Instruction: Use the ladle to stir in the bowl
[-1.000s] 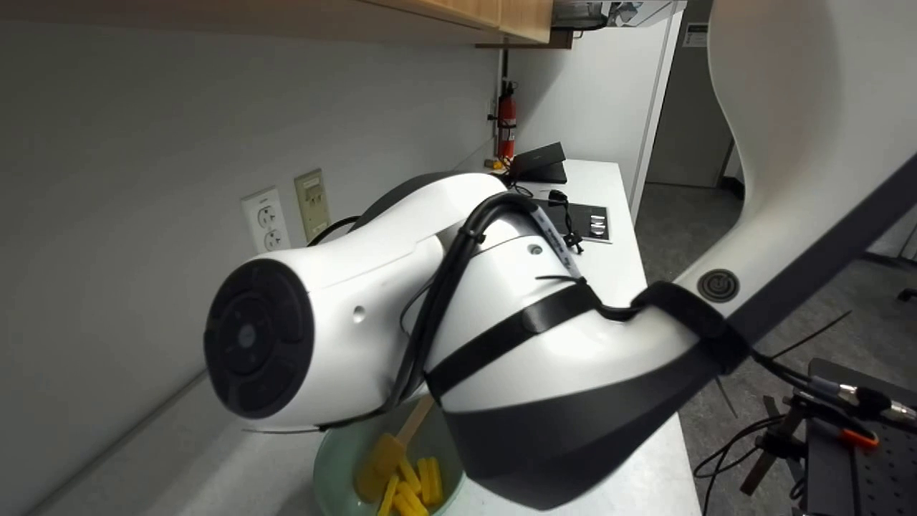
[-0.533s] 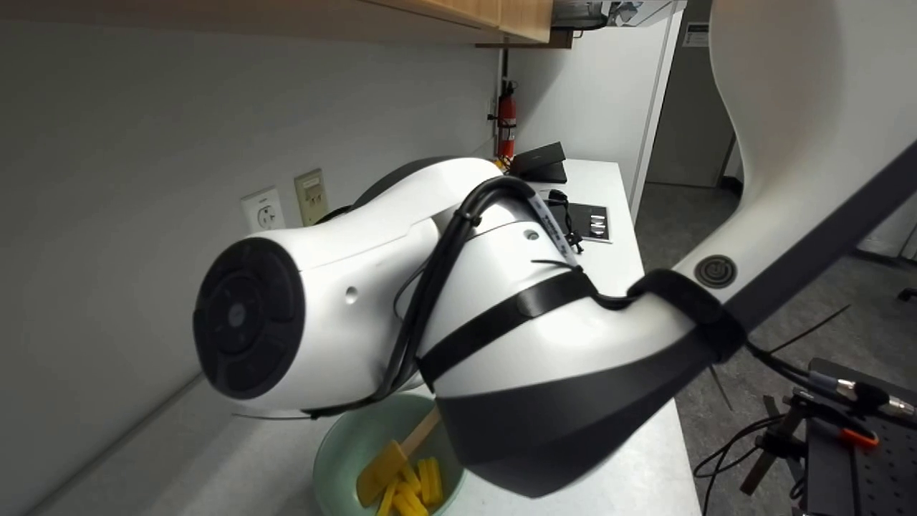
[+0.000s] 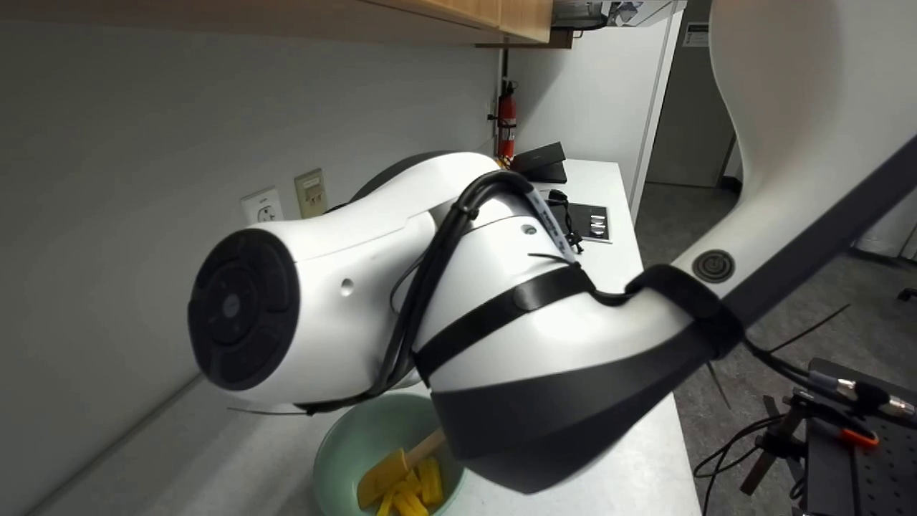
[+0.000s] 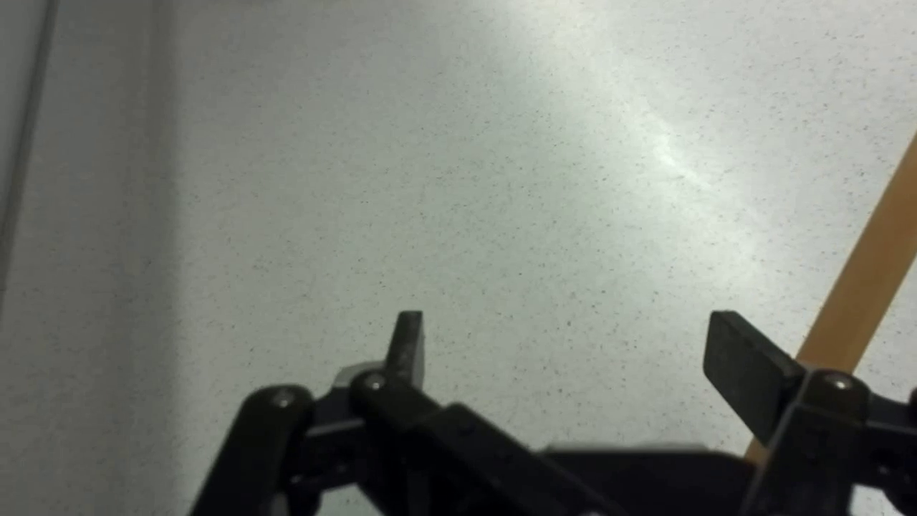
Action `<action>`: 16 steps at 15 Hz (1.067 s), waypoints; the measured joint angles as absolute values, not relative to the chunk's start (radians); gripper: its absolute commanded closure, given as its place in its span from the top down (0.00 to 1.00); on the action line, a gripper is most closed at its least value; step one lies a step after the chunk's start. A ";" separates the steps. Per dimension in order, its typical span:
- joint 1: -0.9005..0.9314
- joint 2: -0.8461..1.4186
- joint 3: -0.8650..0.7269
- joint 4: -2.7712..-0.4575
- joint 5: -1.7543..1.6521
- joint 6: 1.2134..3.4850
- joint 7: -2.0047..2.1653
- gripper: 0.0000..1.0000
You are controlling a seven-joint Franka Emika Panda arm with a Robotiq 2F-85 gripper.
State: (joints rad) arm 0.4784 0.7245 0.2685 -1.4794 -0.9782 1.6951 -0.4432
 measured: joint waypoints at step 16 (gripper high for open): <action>0.480 0.714 0.270 -1.472 -0.966 1.683 -0.444 1.00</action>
